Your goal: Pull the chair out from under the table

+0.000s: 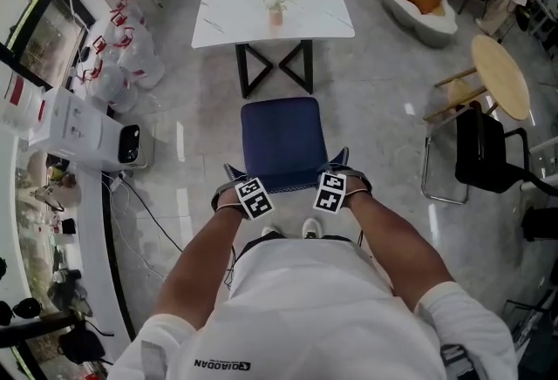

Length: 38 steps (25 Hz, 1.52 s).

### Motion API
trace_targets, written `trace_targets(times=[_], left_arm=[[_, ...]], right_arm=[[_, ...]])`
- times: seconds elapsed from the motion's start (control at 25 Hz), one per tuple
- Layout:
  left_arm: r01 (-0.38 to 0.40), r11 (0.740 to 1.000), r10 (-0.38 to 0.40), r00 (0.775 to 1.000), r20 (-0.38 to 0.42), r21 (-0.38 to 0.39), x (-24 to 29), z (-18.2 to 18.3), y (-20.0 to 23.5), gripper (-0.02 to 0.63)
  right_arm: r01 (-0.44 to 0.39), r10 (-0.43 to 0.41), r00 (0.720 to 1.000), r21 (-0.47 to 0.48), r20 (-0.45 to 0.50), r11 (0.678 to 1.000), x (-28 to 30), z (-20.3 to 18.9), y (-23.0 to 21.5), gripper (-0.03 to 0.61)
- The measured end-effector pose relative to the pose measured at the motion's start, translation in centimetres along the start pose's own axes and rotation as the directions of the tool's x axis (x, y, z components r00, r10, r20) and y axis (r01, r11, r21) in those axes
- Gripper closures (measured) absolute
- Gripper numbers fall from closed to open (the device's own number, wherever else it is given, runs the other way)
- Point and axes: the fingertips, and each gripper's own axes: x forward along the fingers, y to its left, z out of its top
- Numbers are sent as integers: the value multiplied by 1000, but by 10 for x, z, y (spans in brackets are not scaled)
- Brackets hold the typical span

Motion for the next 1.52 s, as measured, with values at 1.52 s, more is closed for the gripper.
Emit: trace_targets(times=[1.52], left_arm=[[73, 996, -74, 997, 34, 42, -2, 5, -10, 472]], right_arm=[[8, -9, 1000, -77, -6, 997, -1, -5, 8, 435]])
